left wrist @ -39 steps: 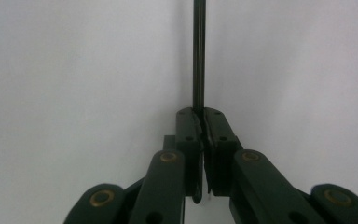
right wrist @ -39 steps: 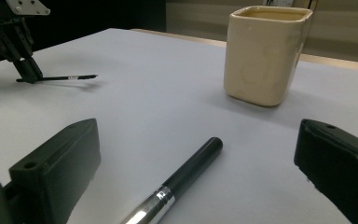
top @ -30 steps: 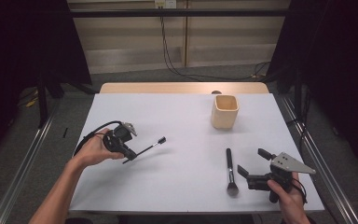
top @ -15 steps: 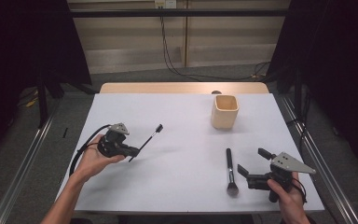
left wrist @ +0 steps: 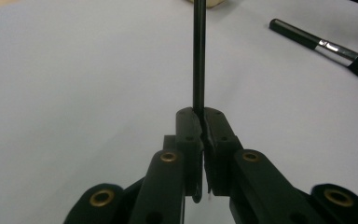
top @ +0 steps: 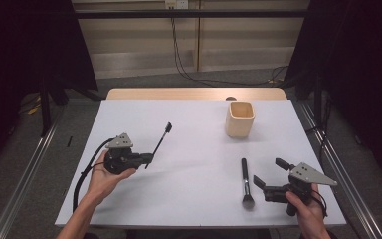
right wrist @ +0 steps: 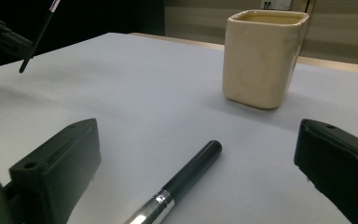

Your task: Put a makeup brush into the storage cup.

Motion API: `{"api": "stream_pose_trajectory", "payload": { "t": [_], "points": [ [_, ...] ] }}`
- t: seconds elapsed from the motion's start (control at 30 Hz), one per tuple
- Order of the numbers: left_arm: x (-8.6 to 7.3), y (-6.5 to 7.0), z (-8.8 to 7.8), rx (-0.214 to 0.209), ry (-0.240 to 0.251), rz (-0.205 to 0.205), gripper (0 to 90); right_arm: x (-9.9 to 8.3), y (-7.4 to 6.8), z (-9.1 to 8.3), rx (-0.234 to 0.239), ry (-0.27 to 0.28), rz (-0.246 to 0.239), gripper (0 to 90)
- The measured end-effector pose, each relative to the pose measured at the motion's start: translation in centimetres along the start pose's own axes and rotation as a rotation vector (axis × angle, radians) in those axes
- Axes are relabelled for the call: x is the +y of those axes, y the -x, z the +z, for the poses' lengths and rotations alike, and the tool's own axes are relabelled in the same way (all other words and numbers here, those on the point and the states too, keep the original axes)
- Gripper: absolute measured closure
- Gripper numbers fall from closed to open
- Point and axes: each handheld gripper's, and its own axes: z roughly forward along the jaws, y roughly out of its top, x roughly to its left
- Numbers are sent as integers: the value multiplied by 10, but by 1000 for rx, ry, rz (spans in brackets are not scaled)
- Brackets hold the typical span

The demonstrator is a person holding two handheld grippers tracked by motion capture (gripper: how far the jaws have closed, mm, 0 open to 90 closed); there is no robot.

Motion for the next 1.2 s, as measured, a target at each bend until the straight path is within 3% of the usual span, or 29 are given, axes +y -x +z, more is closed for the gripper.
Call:
{"api": "stream_pose_trajectory", "payload": {
  "t": [0.27, 0.47, 0.63, 0.87, 1.2],
  "points": [
    [-10, 3, -4, 18, 88, -17, 859, 0, -1, 1, -4, 4, 6, 0],
    [-13, 12, -3, 2, 157, -8, 860, 1, 0, 1, -3, 31, 26, 0],
    [-14, 16, -4, -12, 199, -41, 859, 3, -3, 4, 17, 44, 16, 0],
    [-13, 27, -2, -38, 215, -34, 859, 12, -14, 15, 79, 36, -23, 0],
    [-10, 43, 8, -71, 219, -26, 860, 25, -24, 34, 134, 35, -31, 2]
  ]
}}
